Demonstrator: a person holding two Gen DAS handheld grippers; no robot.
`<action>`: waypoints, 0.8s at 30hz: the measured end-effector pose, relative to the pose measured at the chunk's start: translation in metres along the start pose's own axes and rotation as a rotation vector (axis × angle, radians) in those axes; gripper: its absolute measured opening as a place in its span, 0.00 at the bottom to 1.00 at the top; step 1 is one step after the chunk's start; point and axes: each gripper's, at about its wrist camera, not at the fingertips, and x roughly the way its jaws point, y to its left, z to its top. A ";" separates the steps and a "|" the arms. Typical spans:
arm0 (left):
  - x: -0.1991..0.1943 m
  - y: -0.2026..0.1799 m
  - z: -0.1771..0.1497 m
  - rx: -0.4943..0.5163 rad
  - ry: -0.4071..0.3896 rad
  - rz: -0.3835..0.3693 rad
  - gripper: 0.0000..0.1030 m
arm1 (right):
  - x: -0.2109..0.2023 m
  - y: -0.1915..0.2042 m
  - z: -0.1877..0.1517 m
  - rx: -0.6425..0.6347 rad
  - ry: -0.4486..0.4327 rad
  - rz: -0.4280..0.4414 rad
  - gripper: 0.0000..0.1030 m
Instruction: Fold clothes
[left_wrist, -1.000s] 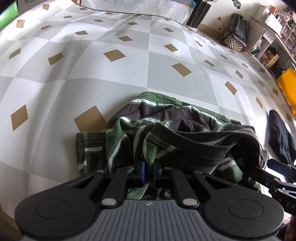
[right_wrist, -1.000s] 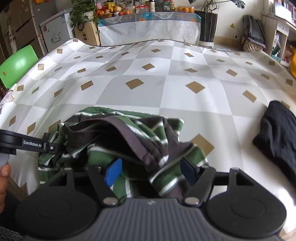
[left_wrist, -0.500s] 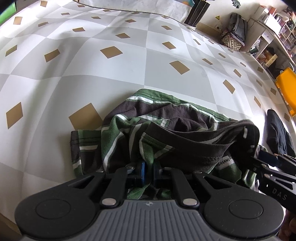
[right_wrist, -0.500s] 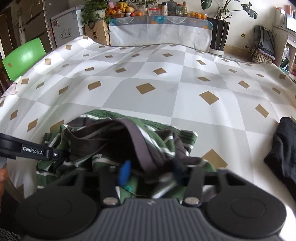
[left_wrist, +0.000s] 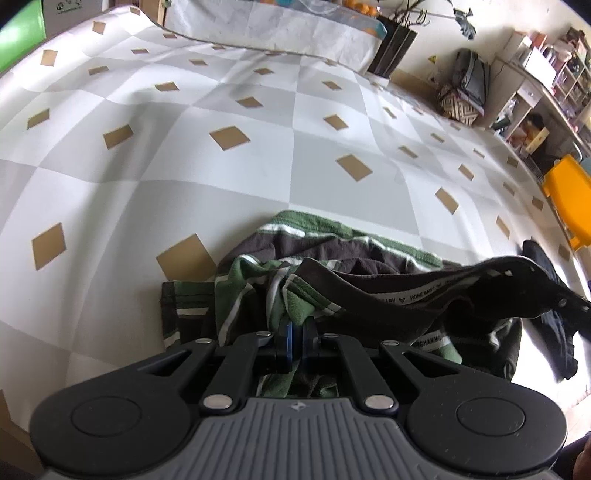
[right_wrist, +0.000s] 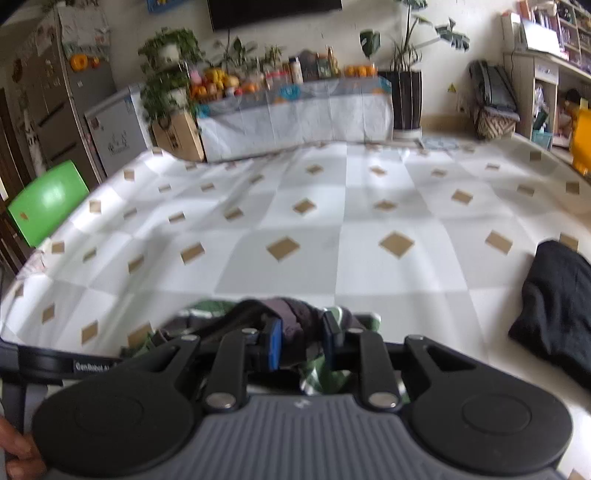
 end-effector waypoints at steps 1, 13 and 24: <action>-0.004 -0.001 -0.001 0.003 -0.007 -0.004 0.02 | -0.004 0.000 0.003 0.003 -0.012 0.006 0.19; -0.024 -0.018 -0.016 0.086 -0.006 -0.022 0.04 | -0.052 -0.006 0.007 0.025 -0.072 0.037 0.19; -0.021 -0.022 -0.024 0.155 -0.022 0.086 0.33 | -0.067 -0.009 -0.005 0.039 -0.069 0.021 0.19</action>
